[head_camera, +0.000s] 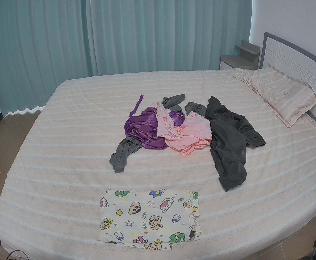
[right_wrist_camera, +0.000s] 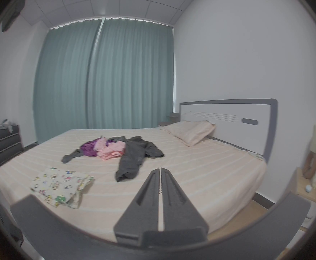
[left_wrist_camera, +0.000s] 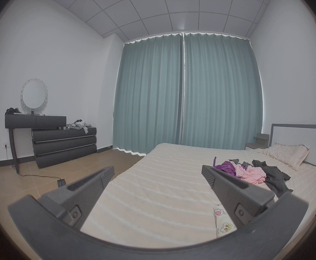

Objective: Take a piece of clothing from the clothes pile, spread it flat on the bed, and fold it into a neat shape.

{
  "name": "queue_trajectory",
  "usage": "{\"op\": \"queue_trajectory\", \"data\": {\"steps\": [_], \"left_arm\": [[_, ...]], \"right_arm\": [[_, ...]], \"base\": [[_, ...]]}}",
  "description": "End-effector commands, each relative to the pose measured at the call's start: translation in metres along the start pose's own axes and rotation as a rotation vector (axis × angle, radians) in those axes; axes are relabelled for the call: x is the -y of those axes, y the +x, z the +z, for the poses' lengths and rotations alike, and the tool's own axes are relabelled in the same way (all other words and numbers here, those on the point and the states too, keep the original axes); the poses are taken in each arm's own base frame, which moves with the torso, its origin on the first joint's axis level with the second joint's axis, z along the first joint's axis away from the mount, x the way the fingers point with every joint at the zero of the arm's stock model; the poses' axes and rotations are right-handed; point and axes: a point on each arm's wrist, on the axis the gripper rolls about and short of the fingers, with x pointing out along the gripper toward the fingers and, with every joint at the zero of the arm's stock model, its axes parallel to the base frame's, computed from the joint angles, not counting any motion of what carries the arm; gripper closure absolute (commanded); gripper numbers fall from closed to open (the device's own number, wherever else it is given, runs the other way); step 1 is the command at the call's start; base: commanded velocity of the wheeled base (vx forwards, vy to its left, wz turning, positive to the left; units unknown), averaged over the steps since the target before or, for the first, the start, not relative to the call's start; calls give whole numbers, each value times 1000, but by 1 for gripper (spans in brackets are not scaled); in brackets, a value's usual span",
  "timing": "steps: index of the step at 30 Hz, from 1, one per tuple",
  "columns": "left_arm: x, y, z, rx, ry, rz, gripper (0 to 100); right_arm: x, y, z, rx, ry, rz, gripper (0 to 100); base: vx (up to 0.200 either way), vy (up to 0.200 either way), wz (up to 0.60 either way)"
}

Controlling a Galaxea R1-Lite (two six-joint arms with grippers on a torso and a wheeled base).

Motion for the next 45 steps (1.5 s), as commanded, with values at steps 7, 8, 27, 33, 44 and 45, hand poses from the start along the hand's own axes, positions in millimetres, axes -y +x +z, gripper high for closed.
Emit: {"op": "queue_trajectory", "data": {"steps": [7, 8, 27, 33, 44, 45], "left_arm": [[1, 3, -36, -11, -2, -99, 0], [2, 3, -36, -17, -11, -137, 0], [7, 1, -44, -98, 59, -410, 0], [7, 1, -43, -85, 100, -386, 0], [7, 1, -43, -93, 59, -384, 0], [7, 1, -43, -93, 62, -383, 0]], "right_arm": [[-4, -3, -2, 57, 31, 219, 100], [-4, -3, -2, 59, 26, 221, 100], [-3, -3, -2, 44, 177, 197, 100], [-3, -3, -1, 65, 56, 183, 100], [-4, -3, -2, 79, -44, 198, 100], [-3, -3, -2, 76, -44, 194, 100]], "base": [[0, 0, 0], [0, 0, 0], [0, 0, 0], [0, 0, 0], [0, 0, 0], [0, 0, 0]]}}
